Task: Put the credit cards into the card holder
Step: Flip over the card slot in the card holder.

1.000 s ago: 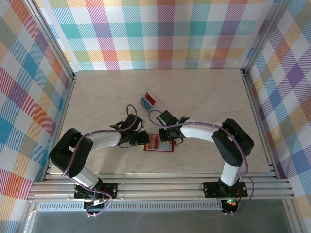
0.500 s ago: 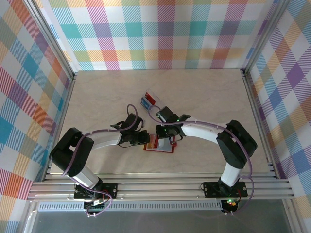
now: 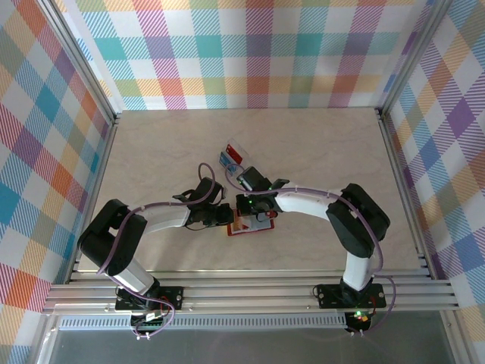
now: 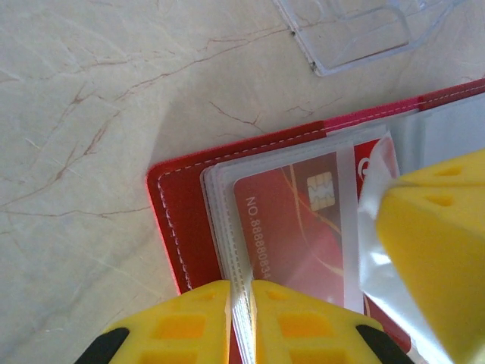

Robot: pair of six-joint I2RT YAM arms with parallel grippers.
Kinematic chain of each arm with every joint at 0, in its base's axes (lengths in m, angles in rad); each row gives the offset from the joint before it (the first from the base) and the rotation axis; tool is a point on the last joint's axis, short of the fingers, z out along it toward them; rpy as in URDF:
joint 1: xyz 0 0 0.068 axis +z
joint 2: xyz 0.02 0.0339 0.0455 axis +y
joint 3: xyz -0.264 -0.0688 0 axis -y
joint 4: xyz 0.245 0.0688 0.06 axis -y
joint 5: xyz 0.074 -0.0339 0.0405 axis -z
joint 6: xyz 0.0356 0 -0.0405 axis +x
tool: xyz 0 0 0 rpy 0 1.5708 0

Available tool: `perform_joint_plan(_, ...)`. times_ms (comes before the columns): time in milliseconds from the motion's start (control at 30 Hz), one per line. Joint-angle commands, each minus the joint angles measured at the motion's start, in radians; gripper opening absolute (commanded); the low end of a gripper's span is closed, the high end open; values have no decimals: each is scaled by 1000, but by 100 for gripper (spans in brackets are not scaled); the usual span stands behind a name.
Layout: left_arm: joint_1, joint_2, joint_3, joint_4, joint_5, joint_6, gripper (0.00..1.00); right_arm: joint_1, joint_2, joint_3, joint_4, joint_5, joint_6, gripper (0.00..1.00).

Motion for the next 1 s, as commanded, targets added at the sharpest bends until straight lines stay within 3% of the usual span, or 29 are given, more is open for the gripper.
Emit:
perform_joint_plan(0, -18, 3, -24, -55, -30, -10, 15, 12, 22, -10, 85, -69, 37, 0)
perform_joint_plan(200, -18, -6, -25, -55, -28, -14, 16, 13, 15, -34, 147, -132, 44, 0)
perform_joint_plan(533, -15, -66, -37, -64, -19, -18, 22, 12, -5, -77, 167, -160, 47, 25)
perform_joint_plan(700, -9, -72, -42, -56, -3, -21, 24, 12, -17, -97, 179, -186, 39, 31)
perform_joint_plan(967, -2, -53, -44, -48, 9, -28, 23, 12, -77, -146, 185, -216, 51, 49)
